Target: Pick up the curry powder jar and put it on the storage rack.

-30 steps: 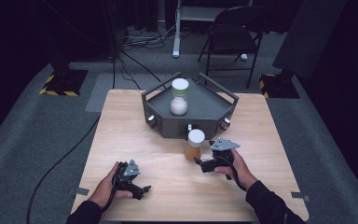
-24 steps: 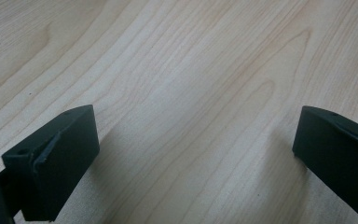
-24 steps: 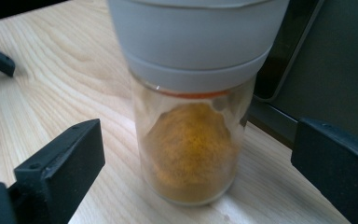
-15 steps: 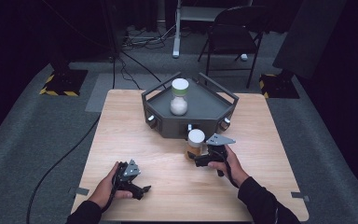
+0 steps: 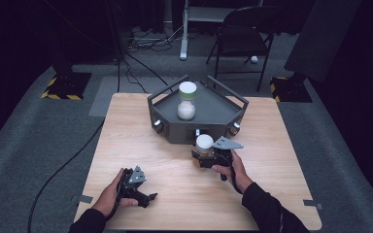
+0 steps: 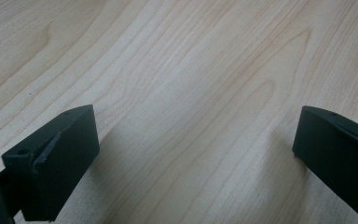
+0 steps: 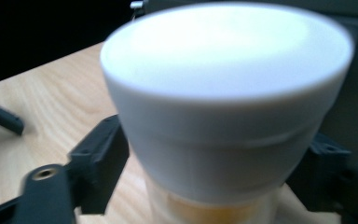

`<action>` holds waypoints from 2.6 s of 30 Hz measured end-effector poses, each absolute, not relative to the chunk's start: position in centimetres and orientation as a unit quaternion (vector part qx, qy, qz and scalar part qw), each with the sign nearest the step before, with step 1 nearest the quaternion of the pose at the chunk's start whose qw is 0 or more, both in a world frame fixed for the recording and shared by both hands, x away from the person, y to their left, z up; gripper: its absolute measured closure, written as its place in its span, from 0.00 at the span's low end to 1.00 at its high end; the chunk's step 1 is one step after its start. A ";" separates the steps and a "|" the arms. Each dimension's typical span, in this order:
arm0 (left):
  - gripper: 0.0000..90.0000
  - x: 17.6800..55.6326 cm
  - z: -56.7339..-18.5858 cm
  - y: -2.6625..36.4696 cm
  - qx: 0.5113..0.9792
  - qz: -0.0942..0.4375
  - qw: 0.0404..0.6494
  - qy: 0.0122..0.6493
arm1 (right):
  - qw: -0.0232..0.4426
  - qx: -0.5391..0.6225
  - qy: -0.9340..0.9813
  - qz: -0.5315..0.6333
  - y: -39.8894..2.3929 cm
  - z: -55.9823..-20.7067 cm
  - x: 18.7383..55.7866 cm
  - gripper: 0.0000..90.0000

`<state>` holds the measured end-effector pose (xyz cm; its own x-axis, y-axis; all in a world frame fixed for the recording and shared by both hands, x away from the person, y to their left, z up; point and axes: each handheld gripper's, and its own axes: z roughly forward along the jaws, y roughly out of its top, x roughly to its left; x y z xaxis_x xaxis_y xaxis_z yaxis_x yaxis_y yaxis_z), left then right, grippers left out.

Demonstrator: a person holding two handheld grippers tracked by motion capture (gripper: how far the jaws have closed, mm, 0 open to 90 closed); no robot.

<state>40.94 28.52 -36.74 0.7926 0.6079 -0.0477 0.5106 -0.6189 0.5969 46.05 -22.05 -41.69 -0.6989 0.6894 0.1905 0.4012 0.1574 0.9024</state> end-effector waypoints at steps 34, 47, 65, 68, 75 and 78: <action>0.00 40.9 -36.7 28.5 0.896 0.081 0.305 0.313 | 0.195 0.384 0.731 0.529 -22.3 -37.7 43.8 0.38; 0.00 40.9 -36.7 28.5 0.896 0.080 0.305 0.313 | 0.211 0.393 0.731 0.516 -22.4 -33.1 43.3 0.38; 0.00 40.9 -36.7 28.5 0.896 0.080 0.305 0.313 | 0.245 0.420 0.720 0.494 -22.5 -26.4 44.6 0.38; 0.00 40.9 -36.7 28.5 0.896 0.080 0.305 0.313 | 0.249 0.422 0.716 0.497 -22.6 -25.8 44.9 0.38; 0.00 40.9 -36.7 28.5 0.896 0.080 0.305 0.313 | 0.258 0.439 0.705 0.493 -22.3 -24.2 45.8 0.38; 0.00 40.9 -36.7 28.5 0.896 0.080 0.305 0.313 | 0.265 0.437 0.705 0.491 -22.1 -24.0 46.0 0.38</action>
<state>40.89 28.51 -36.73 0.7907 0.6103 -0.0475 0.5125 -0.6176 0.5967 46.04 -22.07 -24.02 -0.4782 0.8765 0.0555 0.3558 0.1356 0.9247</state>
